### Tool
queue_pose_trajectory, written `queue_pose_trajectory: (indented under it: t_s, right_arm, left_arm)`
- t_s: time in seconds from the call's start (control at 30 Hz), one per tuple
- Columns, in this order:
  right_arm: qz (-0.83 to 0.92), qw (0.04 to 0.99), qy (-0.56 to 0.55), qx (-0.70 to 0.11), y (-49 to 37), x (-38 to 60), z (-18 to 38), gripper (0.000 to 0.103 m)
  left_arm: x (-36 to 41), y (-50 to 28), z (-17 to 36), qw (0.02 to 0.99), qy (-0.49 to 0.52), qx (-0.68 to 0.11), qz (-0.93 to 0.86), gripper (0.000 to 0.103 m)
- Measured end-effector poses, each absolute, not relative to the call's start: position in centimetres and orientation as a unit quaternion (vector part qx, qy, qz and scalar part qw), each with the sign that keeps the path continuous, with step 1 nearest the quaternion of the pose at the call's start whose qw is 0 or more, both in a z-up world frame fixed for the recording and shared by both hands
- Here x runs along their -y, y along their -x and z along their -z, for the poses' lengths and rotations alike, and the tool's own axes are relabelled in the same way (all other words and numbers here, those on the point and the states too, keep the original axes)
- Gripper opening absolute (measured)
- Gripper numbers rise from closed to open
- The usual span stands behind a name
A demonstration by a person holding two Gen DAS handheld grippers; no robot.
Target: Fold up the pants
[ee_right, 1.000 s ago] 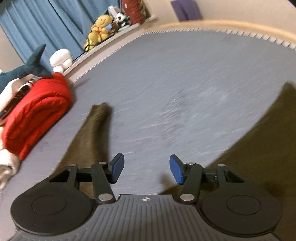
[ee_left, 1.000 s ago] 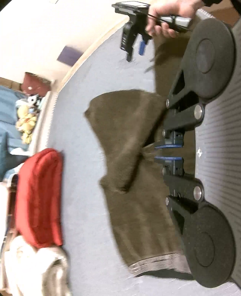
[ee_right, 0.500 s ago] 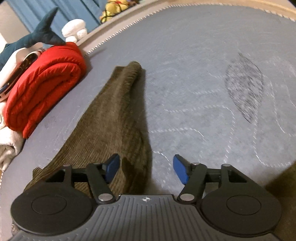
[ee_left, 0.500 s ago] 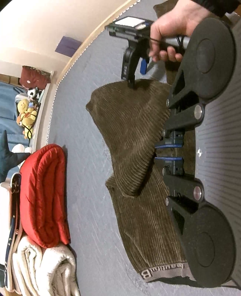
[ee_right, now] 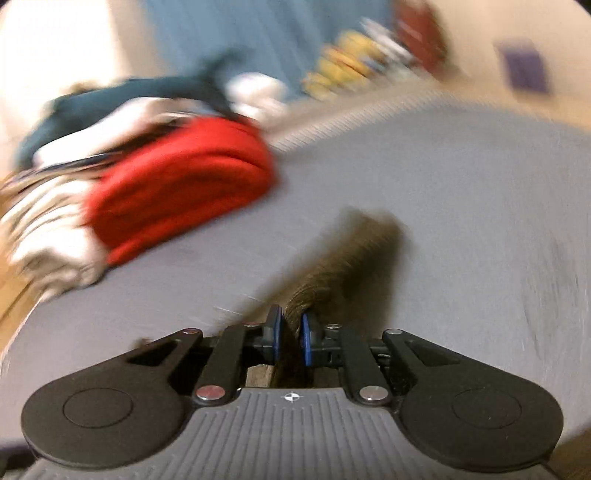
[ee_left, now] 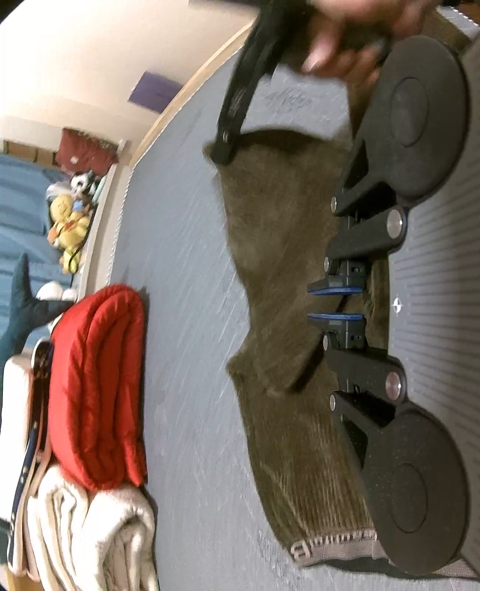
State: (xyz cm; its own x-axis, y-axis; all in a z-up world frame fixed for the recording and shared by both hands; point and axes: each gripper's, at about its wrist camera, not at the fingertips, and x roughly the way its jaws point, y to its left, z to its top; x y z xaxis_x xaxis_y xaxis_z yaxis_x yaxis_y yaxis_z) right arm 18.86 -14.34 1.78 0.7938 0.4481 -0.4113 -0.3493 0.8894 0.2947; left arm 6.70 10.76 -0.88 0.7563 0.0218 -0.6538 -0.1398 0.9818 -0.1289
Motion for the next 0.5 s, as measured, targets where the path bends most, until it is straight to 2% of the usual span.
queue_pose_trajectory:
  t_s: [0.1, 0.13, 0.17, 0.33, 0.4, 0.47, 0.5]
  right_arm:
    - [-0.339, 0.923, 0.011, -0.18, -13.8, 11.5, -4.1, 0.012]
    - [-0.339, 0.923, 0.011, -0.18, -13.8, 11.5, -4.1, 0.012]
    - [-0.446, 0.874, 0.079, -0.175, -10.2, 9.9, -3.8, 0.012]
    - [-0.58, 0.751, 0.175, -0.263, -4.5, 7.5, 0.8, 0.018]
    - [-0.582, 0.736, 0.171, -0.301, -4.4, 7.7, 1.8, 0.024]
    - [-0.586, 0.72, 0.129, -0.348, -5.5, 8.7, 1.7, 0.041]
    - [-0.591, 0.715, 0.112, -0.355, -5.9, 9.7, 1.3, 0.042]
  left_arm:
    - [-12.9, -6.5, 0.4, 0.933, 0.102, -0.34, -0.068, 0.01]
    - [-13.7, -6.4, 0.3, 0.932, 0.109, -0.338, -0.076, 0.01]
    - [-14.4, -6.5, 0.1, 0.931, 0.115, -0.337, -0.082, 0.01]
    - [-16.6, -6.2, -0.4, 0.925, 0.141, -0.338, -0.096, 0.011]
    - [-16.8, -6.1, -0.5, 0.924, 0.146, -0.34, -0.095, 0.011]
    - [-16.8, -6.0, -0.5, 0.923, 0.15, -0.342, -0.09, 0.015]
    - [-16.7, -6.0, -0.6, 0.923, 0.151, -0.342, -0.087, 0.015]
